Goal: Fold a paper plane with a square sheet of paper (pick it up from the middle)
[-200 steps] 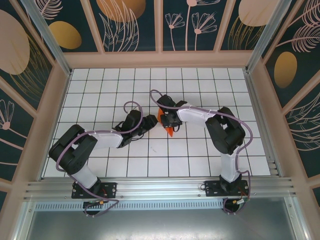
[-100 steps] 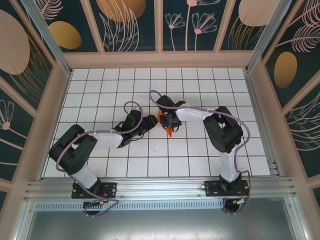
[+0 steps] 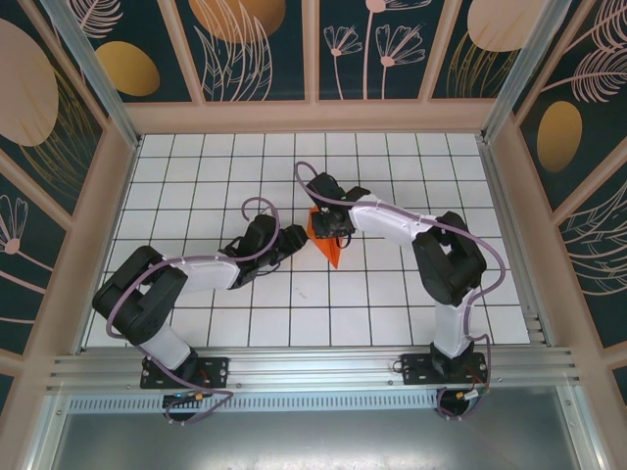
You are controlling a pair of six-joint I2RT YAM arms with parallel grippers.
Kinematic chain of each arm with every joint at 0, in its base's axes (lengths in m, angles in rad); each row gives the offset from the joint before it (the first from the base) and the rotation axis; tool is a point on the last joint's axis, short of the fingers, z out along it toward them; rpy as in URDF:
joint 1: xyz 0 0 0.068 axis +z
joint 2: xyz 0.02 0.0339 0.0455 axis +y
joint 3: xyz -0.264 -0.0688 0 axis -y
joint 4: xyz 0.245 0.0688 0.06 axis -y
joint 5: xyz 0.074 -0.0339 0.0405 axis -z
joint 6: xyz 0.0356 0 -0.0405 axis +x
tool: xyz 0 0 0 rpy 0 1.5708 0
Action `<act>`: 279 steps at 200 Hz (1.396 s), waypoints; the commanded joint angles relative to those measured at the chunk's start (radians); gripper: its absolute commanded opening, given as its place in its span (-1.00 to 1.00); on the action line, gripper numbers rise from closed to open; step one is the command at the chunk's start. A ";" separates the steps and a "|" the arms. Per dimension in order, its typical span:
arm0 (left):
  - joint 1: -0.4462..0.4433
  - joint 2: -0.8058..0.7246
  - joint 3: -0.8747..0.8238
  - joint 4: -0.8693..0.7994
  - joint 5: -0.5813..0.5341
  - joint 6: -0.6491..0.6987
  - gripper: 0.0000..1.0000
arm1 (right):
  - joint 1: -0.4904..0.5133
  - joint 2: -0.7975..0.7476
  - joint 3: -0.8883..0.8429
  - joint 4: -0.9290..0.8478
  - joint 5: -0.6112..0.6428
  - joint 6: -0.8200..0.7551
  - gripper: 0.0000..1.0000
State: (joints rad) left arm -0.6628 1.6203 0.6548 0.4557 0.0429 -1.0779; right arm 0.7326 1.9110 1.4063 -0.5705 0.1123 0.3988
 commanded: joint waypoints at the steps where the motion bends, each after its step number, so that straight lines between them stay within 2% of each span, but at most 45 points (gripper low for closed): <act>1: 0.005 -0.023 0.025 -0.023 -0.013 0.023 -0.03 | 0.002 -0.043 0.038 -0.049 0.030 -0.012 -0.32; 33: 0.006 -0.044 0.017 -0.026 -0.027 0.039 -0.03 | 0.002 -0.100 0.040 -0.038 0.077 -0.014 -0.31; 51: 0.006 -0.082 0.012 -0.043 -0.060 0.066 -0.03 | 0.003 -0.178 0.024 -0.020 0.178 -0.015 -0.31; 72: 0.007 -0.169 -0.008 -0.085 -0.155 0.123 -0.03 | 0.000 -0.377 -0.093 0.117 0.312 -0.062 -0.24; 92: 0.013 -0.263 -0.020 -0.164 -0.296 0.216 0.02 | -0.047 -0.552 -0.218 0.223 0.426 -0.102 -0.14; 96: 0.014 -0.281 -0.020 -0.184 -0.329 0.239 0.07 | -0.062 -0.582 -0.242 0.240 0.445 -0.111 -0.12; 112: 0.020 -0.350 -0.025 -0.271 -0.488 0.314 0.49 | -0.144 -0.686 -0.365 0.324 0.512 -0.141 -0.07; 120: 0.026 -0.385 -0.033 -0.306 -0.579 0.354 0.59 | -0.179 -0.737 -0.432 0.384 0.550 -0.140 0.04; 127: 0.036 -0.418 -0.048 -0.317 -0.639 0.398 0.67 | -0.250 -0.769 -0.508 0.449 0.569 -0.151 0.08; 130: 0.040 -0.428 -0.055 -0.318 -0.663 0.415 0.75 | -0.273 -0.782 -0.538 0.468 0.572 -0.153 0.13; 137: 0.055 -0.461 -0.078 -0.318 -0.714 0.453 0.95 | -0.328 -0.806 -0.592 0.506 0.580 -0.141 0.39; 141: 0.068 -0.481 -0.090 -0.318 -0.729 0.474 0.97 | -0.361 -0.817 -0.621 0.525 0.581 -0.125 0.53; 158: 0.142 -0.566 -0.146 -0.310 -0.762 0.558 0.97 | -0.512 -0.839 -0.742 0.618 0.502 -0.101 0.83; 170: 0.188 -0.626 -0.197 -0.291 -0.816 0.601 0.97 | -0.596 -0.830 -0.824 0.732 0.399 -0.164 0.97; 194: 0.292 -0.728 -0.288 -0.206 -0.774 0.731 0.97 | -0.685 -0.770 -0.936 0.908 0.246 -0.229 0.98; 208: 0.374 -0.719 -0.312 -0.186 -0.706 0.766 0.97 | -0.719 -0.704 -0.985 1.020 0.168 -0.247 0.98; 224: 0.449 -0.664 -0.334 -0.134 -0.661 0.796 0.97 | -0.728 -0.633 -1.007 1.110 0.138 -0.258 0.98; 249: 0.484 -0.571 -0.362 0.033 -0.605 0.861 0.97 | -0.728 -0.530 -1.061 1.362 0.092 -0.297 0.98; 265: 0.489 -0.503 -0.391 0.179 -0.629 0.882 0.97 | -0.729 -0.493 -1.041 1.417 0.007 -0.337 0.97; 279: 0.489 -0.447 -0.402 0.266 -0.594 0.920 0.97 | -0.728 -0.474 -1.054 1.497 -0.057 -0.379 0.97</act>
State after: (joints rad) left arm -0.1810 1.1088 0.2787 0.4751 -0.5991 -0.2543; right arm 0.0078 1.4101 0.3634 0.6533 0.2070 0.1078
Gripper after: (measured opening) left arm 0.985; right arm 0.987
